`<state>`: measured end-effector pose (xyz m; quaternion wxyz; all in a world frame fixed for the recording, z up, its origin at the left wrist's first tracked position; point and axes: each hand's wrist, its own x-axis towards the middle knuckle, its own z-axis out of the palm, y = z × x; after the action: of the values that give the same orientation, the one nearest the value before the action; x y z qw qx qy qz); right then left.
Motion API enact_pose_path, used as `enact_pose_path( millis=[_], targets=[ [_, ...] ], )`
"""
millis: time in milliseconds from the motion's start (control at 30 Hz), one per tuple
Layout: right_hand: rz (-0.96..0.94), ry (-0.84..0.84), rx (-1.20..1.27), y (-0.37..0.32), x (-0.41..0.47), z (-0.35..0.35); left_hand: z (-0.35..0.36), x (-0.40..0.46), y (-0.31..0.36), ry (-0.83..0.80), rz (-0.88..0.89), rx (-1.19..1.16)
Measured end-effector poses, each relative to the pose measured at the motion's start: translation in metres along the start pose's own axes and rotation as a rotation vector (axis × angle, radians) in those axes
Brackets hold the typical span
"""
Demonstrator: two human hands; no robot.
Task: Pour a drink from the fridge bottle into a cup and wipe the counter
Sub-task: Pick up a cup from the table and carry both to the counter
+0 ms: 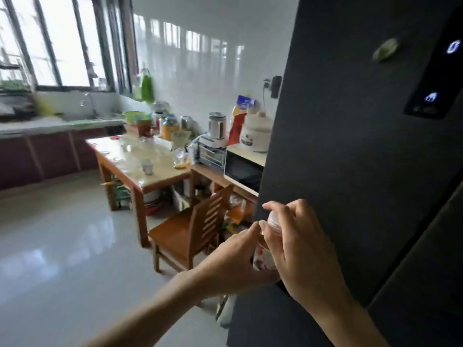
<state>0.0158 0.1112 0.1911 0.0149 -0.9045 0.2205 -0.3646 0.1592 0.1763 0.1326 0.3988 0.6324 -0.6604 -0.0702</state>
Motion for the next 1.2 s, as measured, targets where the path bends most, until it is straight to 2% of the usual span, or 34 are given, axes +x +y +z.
enact_pose_path(
  millis=[100,200,367,467,667,867,1200],
  targets=[
    [-0.080,-0.097,0.102,-0.054,0.016,0.049,-0.035,-0.046,-0.048,0.139,-0.162,0.031],
    [-0.177,-0.167,0.105,-0.098,0.037,0.086,-0.079,-0.092,-0.097,0.262,-0.294,0.116],
    [-0.182,-0.240,0.049,-0.131,0.063,0.145,-0.152,-0.167,-0.163,0.421,-0.521,0.279],
    [-0.190,-0.376,0.031,-0.157,0.073,0.200,-0.188,-0.215,-0.203,0.519,-0.668,0.330],
    [-0.216,-0.535,0.002,-0.175,0.077,0.291,-0.214,-0.261,-0.251,0.593,-0.797,0.450],
    [-0.225,-0.582,0.042,-0.187,0.134,0.397,-0.253,-0.253,-0.335,0.624,-0.891,0.504],
    [-0.221,-0.613,0.052,-0.181,0.310,0.579,-0.335,-0.156,-0.520,0.616,-0.984,0.440]
  ],
)
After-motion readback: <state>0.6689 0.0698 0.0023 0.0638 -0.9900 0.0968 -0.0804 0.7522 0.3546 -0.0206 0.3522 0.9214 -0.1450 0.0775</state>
